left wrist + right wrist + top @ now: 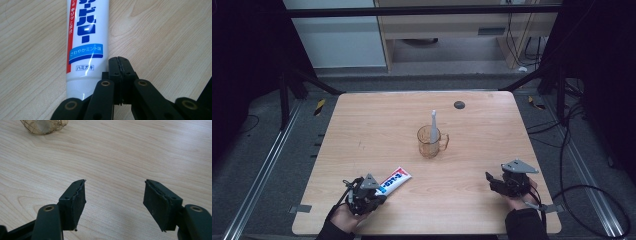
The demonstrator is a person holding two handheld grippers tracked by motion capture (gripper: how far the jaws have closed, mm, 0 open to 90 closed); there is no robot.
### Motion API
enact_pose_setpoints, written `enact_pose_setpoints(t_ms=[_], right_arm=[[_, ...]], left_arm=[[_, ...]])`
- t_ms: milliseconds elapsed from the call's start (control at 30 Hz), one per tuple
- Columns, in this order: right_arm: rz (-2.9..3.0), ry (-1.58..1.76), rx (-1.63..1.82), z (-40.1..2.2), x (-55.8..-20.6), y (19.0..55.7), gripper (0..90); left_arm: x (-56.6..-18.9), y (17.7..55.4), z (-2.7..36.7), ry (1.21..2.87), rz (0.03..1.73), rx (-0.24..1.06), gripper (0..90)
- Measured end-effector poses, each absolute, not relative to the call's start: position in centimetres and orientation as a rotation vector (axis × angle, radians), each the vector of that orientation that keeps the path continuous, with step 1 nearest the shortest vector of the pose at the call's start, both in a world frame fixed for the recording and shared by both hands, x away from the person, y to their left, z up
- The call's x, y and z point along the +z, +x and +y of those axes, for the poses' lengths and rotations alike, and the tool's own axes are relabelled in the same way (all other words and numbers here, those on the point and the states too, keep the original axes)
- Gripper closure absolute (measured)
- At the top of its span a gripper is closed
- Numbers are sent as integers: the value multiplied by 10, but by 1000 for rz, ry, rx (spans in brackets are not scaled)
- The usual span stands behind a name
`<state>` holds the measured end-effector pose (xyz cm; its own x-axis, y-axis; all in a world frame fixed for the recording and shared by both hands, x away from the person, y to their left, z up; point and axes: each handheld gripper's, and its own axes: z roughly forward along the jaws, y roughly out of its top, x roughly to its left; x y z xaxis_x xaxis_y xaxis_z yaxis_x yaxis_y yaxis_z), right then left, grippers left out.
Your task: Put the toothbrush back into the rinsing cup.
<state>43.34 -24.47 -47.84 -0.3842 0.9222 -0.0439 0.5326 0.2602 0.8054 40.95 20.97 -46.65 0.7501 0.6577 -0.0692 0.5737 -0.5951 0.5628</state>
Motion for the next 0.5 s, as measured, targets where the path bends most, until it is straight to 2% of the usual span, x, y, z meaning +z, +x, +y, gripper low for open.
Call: enact_pose_setpoints(t_ms=[100,500], right_arm=[[2017,1314,986,-245,-478,433,340],[2019,1316,984,-245,-479,434,338]], left_arm=[[-463,408,208,2374,913,203,842],[-443,416,214,2314,950,254,553]])
